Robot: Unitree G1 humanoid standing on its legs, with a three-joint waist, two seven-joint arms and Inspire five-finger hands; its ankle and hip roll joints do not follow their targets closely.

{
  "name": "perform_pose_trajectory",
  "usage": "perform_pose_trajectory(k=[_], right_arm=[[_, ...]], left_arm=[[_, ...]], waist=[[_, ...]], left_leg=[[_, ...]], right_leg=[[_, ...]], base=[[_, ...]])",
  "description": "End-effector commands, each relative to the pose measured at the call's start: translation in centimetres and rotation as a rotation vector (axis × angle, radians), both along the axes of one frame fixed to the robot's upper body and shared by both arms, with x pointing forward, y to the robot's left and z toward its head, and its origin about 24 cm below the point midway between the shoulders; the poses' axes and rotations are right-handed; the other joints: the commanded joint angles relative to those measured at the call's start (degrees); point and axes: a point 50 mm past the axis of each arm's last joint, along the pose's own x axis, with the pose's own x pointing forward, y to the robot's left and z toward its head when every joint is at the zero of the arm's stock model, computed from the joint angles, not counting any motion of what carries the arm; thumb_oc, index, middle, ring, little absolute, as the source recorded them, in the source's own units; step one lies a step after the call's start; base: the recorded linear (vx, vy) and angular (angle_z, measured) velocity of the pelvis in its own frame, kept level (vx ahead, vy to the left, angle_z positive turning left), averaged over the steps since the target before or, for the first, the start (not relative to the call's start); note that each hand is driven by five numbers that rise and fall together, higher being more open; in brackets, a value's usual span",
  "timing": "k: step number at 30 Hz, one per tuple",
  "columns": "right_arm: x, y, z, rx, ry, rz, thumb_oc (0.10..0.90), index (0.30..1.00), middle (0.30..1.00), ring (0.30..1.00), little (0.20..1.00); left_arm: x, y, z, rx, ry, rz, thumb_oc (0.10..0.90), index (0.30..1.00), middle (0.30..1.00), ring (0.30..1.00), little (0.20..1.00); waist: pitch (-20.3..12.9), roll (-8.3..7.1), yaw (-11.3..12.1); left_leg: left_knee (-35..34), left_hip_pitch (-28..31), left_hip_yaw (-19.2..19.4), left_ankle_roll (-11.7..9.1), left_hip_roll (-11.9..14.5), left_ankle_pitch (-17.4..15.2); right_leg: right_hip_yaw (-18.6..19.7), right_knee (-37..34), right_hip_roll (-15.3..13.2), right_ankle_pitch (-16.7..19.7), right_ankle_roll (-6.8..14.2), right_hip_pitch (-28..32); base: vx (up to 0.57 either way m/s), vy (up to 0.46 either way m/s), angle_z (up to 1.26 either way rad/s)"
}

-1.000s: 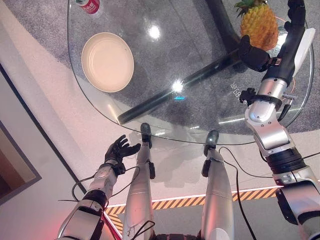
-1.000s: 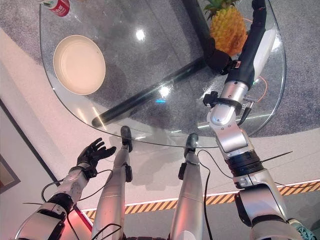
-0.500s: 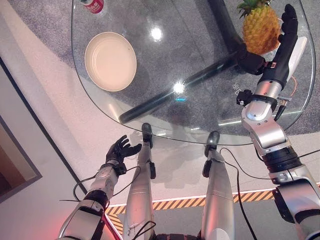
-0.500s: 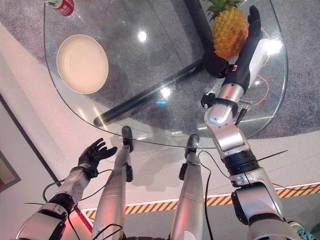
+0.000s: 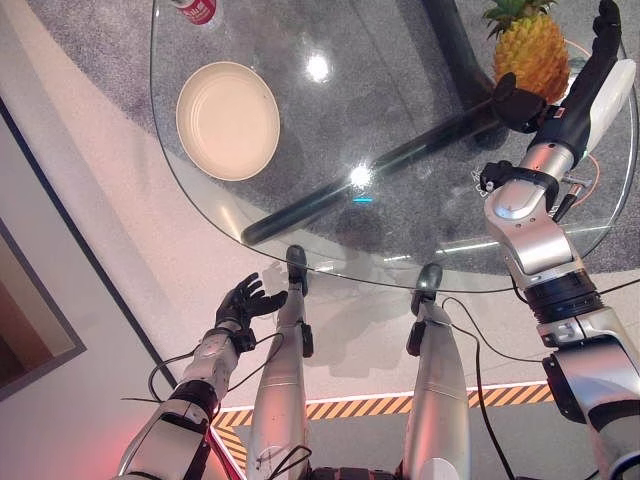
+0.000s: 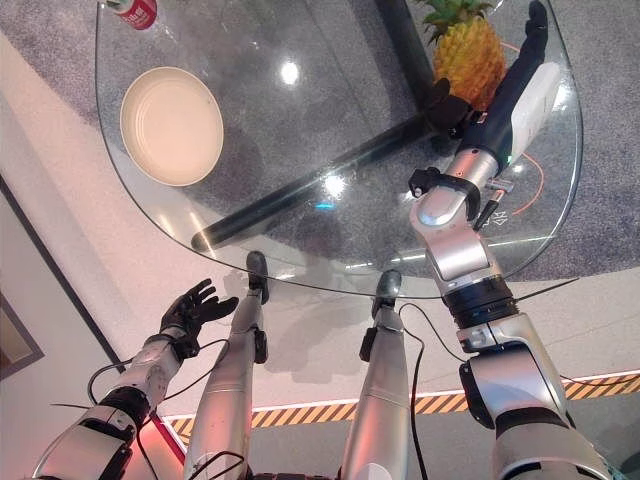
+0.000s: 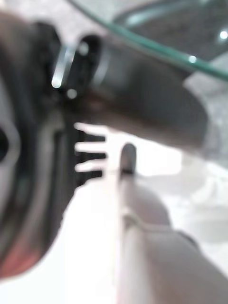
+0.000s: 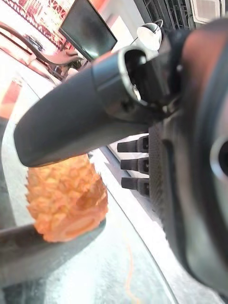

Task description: Pick up the fruit to the plate

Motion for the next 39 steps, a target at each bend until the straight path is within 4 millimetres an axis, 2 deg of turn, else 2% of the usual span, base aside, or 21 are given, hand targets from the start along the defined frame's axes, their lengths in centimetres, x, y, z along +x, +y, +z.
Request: perform_pose_trajectory(k=[1,25,39], right_arm=[[-1.6,-1.1,5.9,-0.077,-0.226,-0.099,0.800,0.900,0.900,0.900,0.900],[0.9,-2.5,4.6,-0.016,0.002,-0.109,0.800,0.900,0.900,0.900,0.900],[0.9,-2.8,5.8,-0.031,0.006,-0.137,0.800,0.900,0.900,0.900,0.900]], left_arm=[[-1.3,1.2,-1.1,0.022,0.049,0.027,0.800,0.900,0.900,0.900,0.900],[-0.8,1.3,-0.6,0.028,0.046,-0.005,0.800,0.900,0.900,0.900,0.900],[-1.0,1.3,-0.7,0.036,0.049,-0.020,0.800,0.900,0.900,0.900,0.900]], waist=[[-0.6,1.01,0.0],[-0.6,1.63,1.2],[-0.6,1.79,1.7]], left_leg=[[3.7,0.1,-1.8,-0.8,1.0,-4.8],[3.6,-0.2,-2.0,-0.8,0.8,-4.5],[3.5,-0.6,-2.0,-0.9,0.7,-4.5]], right_leg=[[-5.6,-11.1,-0.5,10.1,-0.4,2.9],[-6.2,-10.7,-0.7,10.1,-0.5,2.6],[-6.4,-10.8,-0.8,10.3,-0.3,2.2]], base=[[0.00,0.000,0.00],[0.00,0.000,0.00],[0.00,0.000,0.00]])
